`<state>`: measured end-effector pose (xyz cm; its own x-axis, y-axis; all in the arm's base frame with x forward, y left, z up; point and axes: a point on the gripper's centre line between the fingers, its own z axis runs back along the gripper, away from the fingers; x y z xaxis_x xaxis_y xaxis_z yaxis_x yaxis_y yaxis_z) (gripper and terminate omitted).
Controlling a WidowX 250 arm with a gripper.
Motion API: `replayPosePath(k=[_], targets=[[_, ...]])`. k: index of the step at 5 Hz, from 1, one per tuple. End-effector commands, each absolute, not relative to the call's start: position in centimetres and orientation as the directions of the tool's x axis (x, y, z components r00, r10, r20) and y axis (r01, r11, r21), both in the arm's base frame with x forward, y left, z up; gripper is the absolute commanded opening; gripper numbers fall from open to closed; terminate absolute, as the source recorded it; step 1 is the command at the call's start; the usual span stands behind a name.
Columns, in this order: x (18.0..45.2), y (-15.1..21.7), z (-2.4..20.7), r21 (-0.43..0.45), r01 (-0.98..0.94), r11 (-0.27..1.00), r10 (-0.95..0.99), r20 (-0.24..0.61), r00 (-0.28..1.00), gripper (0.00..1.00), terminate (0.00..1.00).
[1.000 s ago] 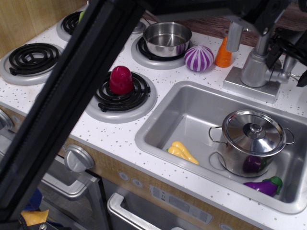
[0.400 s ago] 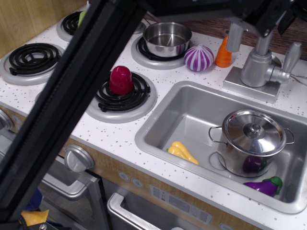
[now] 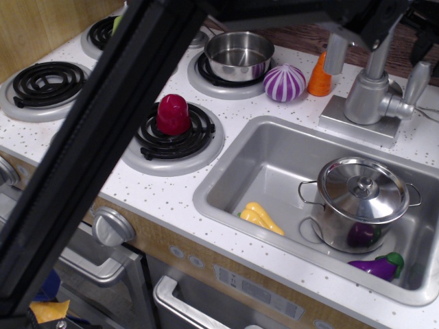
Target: Turn lever vertical to front
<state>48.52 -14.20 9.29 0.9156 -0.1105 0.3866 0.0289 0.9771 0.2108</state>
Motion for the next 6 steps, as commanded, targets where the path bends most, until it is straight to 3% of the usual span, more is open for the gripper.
replayPosePath(k=[1, 5, 6], targets=[[46.9, -14.6, 12.3, 0.161, -0.043, 0.986, -0.032, 0.436, 0.899, 0.0, 0.0], [44.5, -13.8, 9.7, 0.156, -0.082, 0.984, 0.003, 0.455, 0.89, 0.0, 0.0], [44.4, -14.0, 10.8, 0.168, -0.083, 0.982, 0.006, 0.416, 0.91, 1.0, 0.0]])
